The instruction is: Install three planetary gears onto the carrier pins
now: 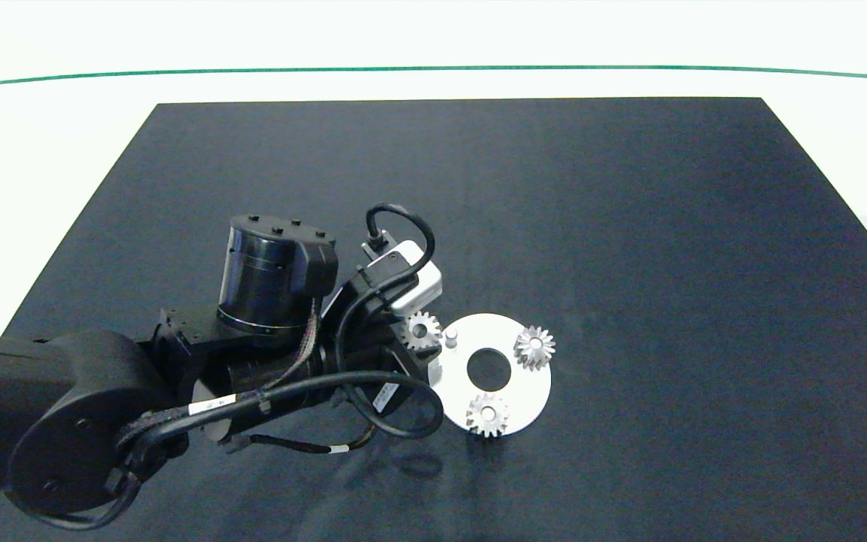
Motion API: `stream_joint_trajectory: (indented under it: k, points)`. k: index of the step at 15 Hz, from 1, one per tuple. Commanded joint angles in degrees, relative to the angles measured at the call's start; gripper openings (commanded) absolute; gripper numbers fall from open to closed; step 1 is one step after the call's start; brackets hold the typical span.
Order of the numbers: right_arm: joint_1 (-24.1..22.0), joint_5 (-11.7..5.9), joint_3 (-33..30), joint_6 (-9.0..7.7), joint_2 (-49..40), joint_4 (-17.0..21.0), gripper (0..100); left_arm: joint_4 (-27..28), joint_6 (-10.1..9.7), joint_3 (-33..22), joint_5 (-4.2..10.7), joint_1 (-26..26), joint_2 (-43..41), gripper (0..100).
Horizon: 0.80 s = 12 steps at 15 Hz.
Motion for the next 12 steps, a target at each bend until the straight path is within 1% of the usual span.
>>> stream_joint_trajectory:
  k: [1,3,6,12]
  points:
    - [0.1,-0.14,0.1,-0.06,0.0,0.2,100,-0.3,-0.70,-1.5,0.05,-1.5,3.0,13]
    - [0.1,-0.14,0.3,-0.06,-0.1,0.2,100,-0.3,-0.88,-3.5,0.05,-1.8,4.3,13]
    - [0.2,-0.05,0.4,-0.06,-0.3,0.3,100,-0.3,-0.88,-4.8,0.14,-1.7,5.9,13]
    - [0.2,0.03,0.4,-0.06,0.2,0.2,100,-0.9,-1.05,-5.3,0.05,-1.9,7.5,13]
